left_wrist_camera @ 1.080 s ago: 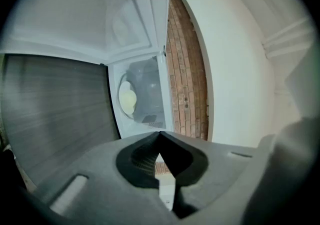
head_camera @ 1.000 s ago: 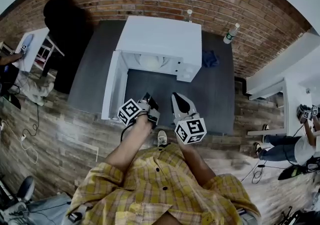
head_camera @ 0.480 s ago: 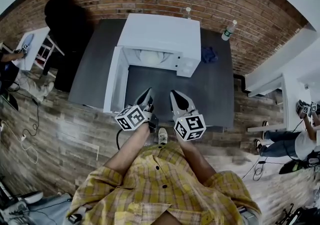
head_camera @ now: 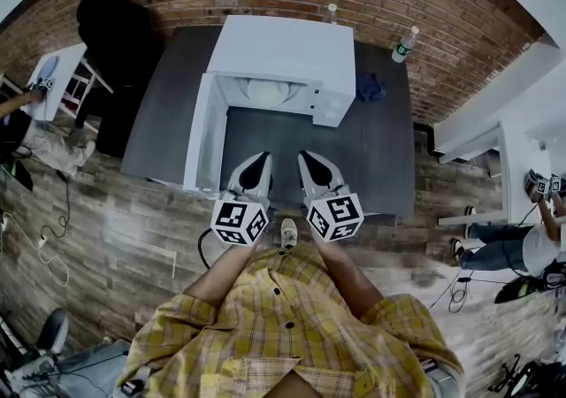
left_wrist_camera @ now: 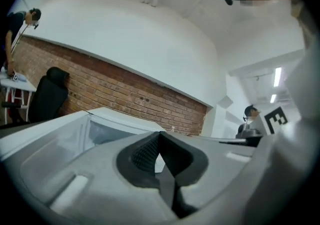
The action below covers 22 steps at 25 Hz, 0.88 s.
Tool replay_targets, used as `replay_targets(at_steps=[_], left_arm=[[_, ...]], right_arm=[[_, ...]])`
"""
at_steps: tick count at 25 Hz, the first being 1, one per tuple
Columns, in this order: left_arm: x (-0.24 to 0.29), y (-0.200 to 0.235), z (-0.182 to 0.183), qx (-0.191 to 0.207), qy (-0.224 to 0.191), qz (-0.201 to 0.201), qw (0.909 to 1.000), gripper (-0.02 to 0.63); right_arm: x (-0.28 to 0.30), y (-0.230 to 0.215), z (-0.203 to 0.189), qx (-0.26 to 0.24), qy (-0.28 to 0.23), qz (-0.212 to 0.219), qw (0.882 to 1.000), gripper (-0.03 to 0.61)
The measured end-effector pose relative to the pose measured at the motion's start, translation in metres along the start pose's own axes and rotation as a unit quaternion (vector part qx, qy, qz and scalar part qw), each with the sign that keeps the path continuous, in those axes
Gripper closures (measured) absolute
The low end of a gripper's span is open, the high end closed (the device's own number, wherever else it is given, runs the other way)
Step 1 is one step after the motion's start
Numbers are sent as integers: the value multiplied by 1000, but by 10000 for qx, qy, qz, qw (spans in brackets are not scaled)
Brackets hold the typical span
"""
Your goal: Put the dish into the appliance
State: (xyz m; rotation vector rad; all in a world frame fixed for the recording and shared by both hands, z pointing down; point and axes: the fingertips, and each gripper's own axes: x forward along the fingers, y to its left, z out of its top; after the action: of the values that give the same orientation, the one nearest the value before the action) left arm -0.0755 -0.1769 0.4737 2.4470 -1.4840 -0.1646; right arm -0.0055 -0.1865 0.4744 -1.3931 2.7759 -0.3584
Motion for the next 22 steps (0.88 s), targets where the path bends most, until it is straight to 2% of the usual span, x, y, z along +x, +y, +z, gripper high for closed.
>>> replay_targets(at_steps=[6,22], left_arm=[[-10,-3,3,451,-50,93,9989,612],[-18,-5,-1,675,-29,176,9976,612]], right_arm=[[0,5,0,-13,7,40,10000,574],[-2,10,-2,-48,4,86,10000,574]])
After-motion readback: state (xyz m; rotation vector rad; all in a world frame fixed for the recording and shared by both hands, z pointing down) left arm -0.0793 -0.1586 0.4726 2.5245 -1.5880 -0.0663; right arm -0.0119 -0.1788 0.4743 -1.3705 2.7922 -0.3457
